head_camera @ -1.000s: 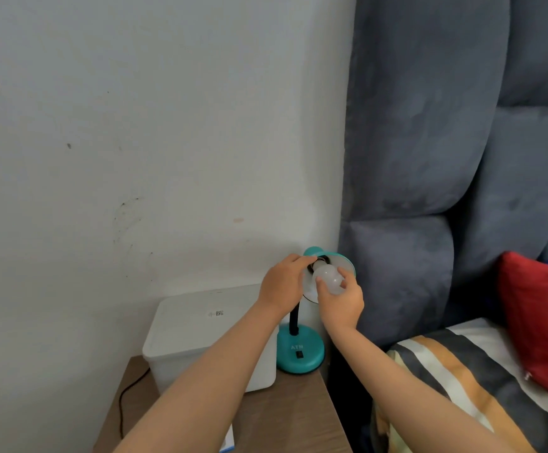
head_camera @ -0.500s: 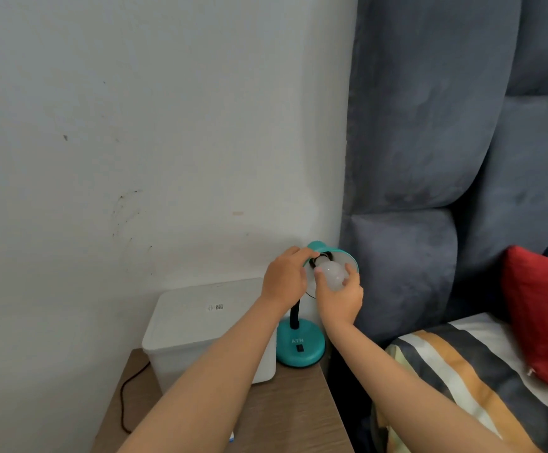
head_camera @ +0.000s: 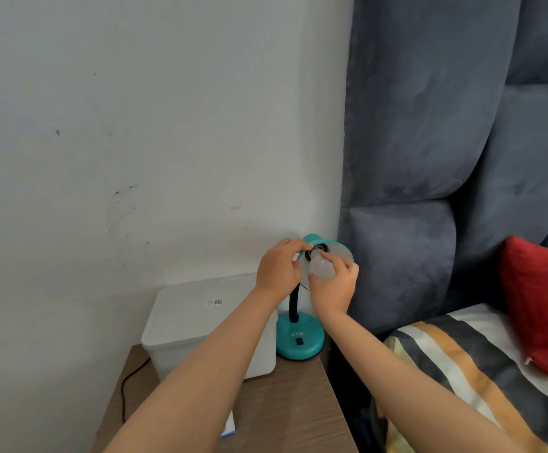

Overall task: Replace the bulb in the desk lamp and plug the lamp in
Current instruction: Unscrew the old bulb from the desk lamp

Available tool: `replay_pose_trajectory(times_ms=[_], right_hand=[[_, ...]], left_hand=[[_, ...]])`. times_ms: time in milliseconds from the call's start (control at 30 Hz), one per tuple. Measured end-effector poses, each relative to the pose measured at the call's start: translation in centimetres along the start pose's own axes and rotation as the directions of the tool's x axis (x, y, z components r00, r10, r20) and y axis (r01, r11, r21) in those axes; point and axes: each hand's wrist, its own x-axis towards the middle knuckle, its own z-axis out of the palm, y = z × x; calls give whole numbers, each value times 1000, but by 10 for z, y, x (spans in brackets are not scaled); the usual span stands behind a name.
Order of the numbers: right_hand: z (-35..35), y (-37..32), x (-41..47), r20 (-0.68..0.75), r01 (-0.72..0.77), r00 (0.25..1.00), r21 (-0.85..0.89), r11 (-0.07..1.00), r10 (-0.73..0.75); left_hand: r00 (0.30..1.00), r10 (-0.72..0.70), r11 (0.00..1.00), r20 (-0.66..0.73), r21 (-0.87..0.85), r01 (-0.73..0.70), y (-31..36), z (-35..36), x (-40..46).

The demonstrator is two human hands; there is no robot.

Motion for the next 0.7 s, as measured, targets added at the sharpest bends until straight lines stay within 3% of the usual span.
replay_pose_trajectory(times_ms=[167, 267, 400, 600, 700], right_hand=[[-5, 3, -2, -2, 51, 999, -61, 997, -52], [-5, 0, -7, -68, -123, 989, 83, 989, 129], [3, -3, -6, -78, -385, 910, 199, 901, 407], [-1, 3, -8, -30, -188, 981, 104, 977, 192], [0, 3, -9, -60, -273, 956, 166, 948, 286]], left_hand=[[1000, -6, 1000, 4, 0, 6, 4, 3, 0], [1000, -12, 1000, 0, -12, 12, 3, 5, -1], [1000, -14, 1000, -8, -16, 14, 3, 5, -2], [1000, -19, 999, -16, -37, 18, 2, 6, -3], [1000, -17, 999, -26, -38, 16, 2, 7, -2]])
